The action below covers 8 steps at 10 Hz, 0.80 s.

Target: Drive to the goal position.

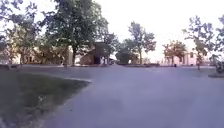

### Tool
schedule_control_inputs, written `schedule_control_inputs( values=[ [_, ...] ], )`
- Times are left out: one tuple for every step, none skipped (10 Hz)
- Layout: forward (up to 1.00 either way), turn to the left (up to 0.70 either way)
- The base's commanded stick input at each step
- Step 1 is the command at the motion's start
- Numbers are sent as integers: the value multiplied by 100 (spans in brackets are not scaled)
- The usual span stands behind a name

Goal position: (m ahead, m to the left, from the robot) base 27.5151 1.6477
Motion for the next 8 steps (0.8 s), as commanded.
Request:
schedule_control_inputs(
  values=[
    [50,0],
    [50,0],
    [50,0],
    [50,0],
    [50,0],
    [50,0],
    [50,0],
    [50,0]
  ],
)
